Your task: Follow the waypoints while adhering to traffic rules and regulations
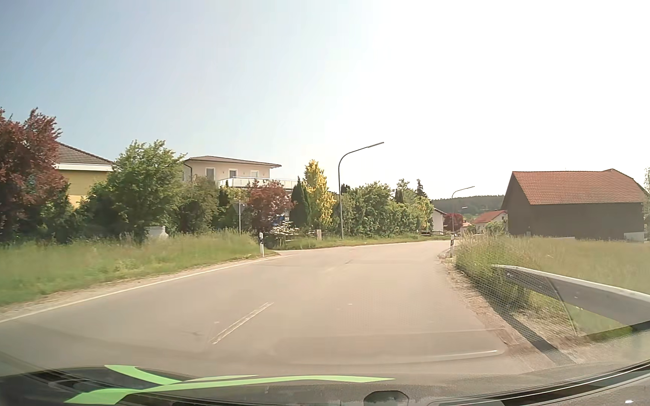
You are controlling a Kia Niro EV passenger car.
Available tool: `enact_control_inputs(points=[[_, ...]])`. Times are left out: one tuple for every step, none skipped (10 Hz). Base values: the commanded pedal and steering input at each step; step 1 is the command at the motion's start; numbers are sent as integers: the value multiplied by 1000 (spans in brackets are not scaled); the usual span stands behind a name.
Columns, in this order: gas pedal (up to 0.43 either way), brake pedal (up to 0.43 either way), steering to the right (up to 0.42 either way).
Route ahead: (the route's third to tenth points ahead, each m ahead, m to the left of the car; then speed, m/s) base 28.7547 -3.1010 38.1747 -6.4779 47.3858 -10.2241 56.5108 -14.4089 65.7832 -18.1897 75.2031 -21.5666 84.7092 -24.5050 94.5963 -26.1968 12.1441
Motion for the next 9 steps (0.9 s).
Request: enact_control_inputs(points=[[79,0,50],[79,0,51],[79,0,50],[79,0,50],[79,0,51],[79,0,51],[79,0,51],[79,0,51],[79,0,53]])
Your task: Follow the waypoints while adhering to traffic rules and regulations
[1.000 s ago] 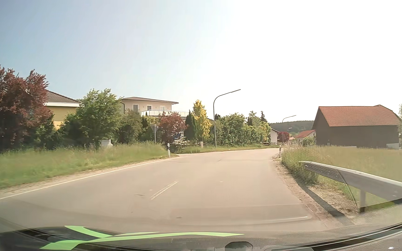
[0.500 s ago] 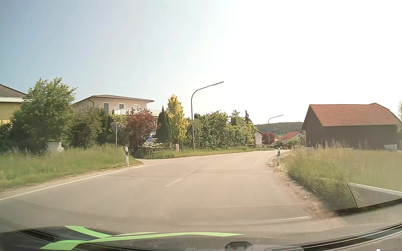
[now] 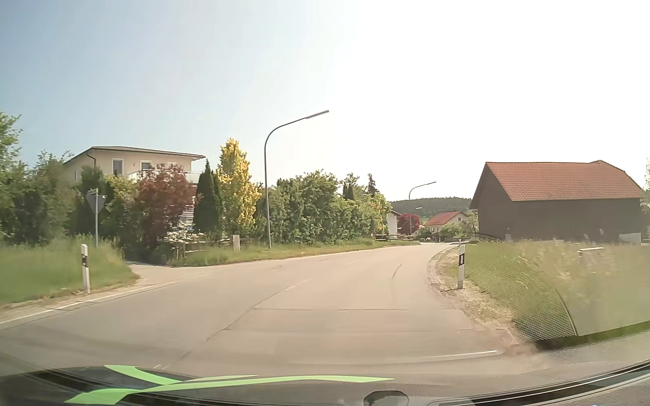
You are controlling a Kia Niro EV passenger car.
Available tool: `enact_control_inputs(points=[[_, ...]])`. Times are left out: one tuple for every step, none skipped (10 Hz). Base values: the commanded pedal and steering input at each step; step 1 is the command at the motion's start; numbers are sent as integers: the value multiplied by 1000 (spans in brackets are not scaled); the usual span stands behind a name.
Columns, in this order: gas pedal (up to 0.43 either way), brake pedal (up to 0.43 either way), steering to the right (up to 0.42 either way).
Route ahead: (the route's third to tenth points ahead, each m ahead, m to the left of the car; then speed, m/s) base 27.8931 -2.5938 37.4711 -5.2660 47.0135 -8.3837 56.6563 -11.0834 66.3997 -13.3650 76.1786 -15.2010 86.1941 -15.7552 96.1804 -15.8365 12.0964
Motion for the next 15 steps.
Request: enact_control_inputs(points=[[79,0,52],[79,0,48],[79,0,47],[79,0,47],[79,0,47],[79,0,46],[79,0,44],[79,0,40],[79,0,36],[79,0,33],[79,0,33],[79,0,33],[79,0,36],[79,0,42],[79,0,45]])
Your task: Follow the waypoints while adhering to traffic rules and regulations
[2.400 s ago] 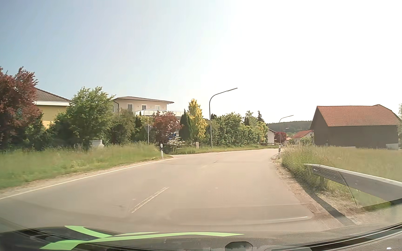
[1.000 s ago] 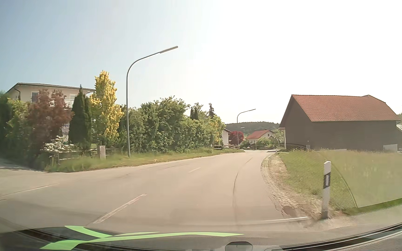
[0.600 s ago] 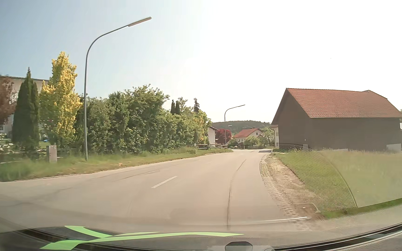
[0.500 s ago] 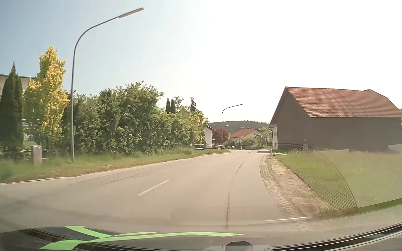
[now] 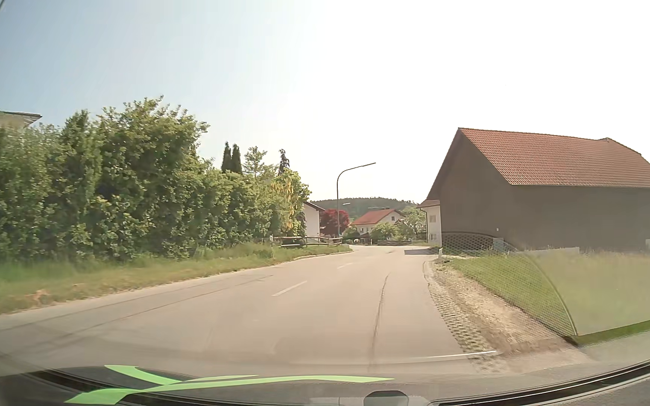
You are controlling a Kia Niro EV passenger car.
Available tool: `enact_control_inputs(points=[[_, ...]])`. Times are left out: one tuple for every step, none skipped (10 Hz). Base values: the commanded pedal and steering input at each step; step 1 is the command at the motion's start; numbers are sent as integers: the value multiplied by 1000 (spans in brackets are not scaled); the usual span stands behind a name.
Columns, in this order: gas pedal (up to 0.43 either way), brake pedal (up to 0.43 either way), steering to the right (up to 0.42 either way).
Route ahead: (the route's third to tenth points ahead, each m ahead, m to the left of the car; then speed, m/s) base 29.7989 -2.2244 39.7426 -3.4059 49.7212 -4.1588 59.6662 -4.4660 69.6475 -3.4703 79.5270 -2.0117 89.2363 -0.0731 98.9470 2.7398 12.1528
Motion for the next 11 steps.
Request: enact_control_inputs(points=[[79,0,45],[67,0,42],[39,0,39],[20,0,37],[20,0,36],[20,0,35],[20,0,33],[20,0,30],[20,0,27],[20,0,27],[28,0,27]])
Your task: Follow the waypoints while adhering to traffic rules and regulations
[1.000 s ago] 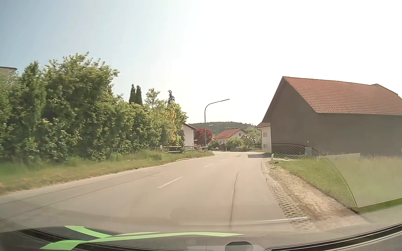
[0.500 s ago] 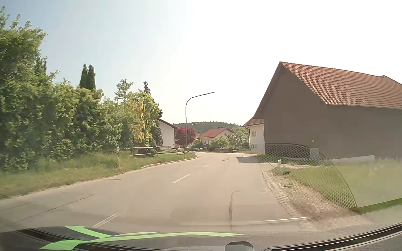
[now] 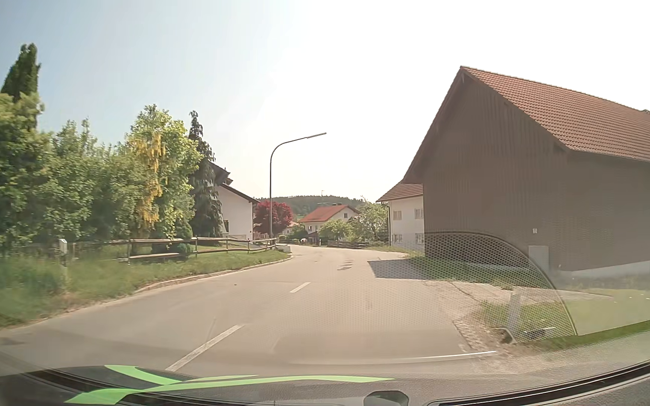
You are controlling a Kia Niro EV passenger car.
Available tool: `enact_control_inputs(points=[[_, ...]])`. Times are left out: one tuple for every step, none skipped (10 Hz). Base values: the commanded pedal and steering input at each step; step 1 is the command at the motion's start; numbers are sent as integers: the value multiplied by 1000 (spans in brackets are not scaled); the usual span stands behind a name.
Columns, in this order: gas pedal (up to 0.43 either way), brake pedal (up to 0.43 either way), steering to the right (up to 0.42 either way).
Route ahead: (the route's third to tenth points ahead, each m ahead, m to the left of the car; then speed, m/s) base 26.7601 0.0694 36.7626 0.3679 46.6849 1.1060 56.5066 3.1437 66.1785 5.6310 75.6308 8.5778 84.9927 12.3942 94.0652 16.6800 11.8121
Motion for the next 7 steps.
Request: enact_control_inputs(points=[[28,0,27],[28,0,25],[28,0,21],[28,0,13],[28,0,8],[28,0,6],[28,0,5]])
